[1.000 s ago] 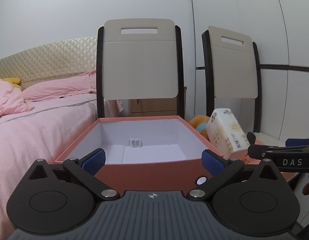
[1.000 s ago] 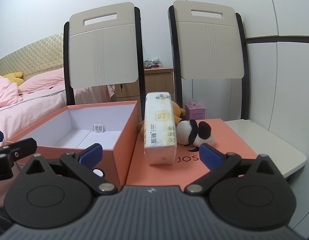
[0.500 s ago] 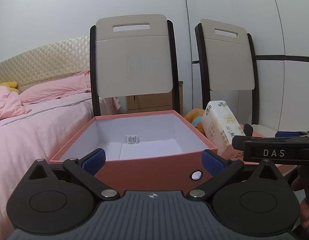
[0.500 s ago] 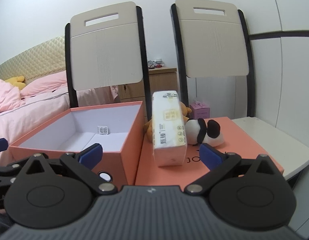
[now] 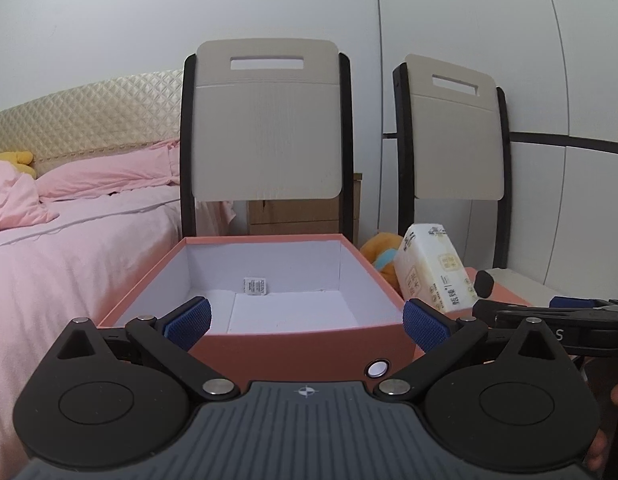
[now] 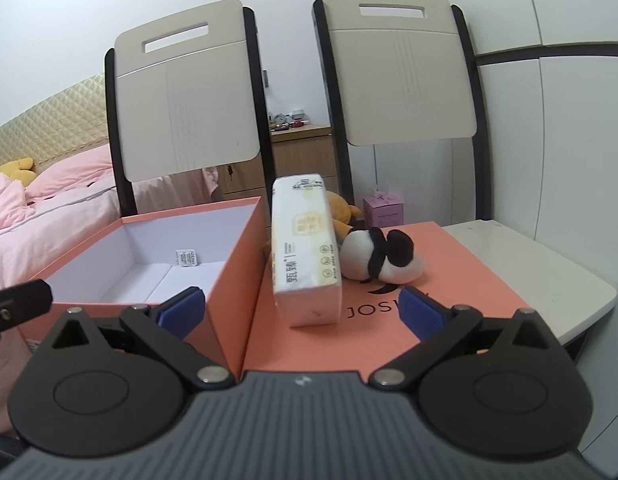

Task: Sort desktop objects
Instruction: 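Move the left tool toward the white tissue pack on the pink lid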

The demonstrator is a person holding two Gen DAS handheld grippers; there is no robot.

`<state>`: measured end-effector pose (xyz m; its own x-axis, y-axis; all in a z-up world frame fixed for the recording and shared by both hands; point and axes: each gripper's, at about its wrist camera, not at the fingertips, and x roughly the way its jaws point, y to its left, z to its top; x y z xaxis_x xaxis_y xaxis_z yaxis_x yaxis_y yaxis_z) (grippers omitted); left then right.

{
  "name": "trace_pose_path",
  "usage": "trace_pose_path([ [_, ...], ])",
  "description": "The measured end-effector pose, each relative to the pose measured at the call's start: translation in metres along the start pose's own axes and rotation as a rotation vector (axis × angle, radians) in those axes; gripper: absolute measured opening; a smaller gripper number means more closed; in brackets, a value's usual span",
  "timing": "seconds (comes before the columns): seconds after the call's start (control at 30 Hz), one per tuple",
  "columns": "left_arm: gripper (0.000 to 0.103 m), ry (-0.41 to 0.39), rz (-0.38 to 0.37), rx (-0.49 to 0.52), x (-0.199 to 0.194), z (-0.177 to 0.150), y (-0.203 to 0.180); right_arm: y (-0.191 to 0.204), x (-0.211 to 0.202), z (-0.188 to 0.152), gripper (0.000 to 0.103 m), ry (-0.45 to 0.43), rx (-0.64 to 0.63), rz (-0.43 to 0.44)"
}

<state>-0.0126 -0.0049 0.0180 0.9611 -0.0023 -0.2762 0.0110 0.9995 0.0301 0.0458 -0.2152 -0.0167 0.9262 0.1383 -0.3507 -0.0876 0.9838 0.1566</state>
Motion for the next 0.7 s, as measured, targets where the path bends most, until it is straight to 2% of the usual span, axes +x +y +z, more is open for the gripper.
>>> trace_pose_path([
  [0.17, 0.103, 0.002, 0.012, 0.003, 0.003, -0.002, -0.001, -0.004, -0.002, 0.001, 0.103, -0.011, 0.023, 0.007],
  [0.7, 0.103, 0.001, 0.043, -0.005, 0.005, -0.009, 0.004, 0.006, -0.008, -0.003, 0.103, -0.035, -0.014, 0.027],
])
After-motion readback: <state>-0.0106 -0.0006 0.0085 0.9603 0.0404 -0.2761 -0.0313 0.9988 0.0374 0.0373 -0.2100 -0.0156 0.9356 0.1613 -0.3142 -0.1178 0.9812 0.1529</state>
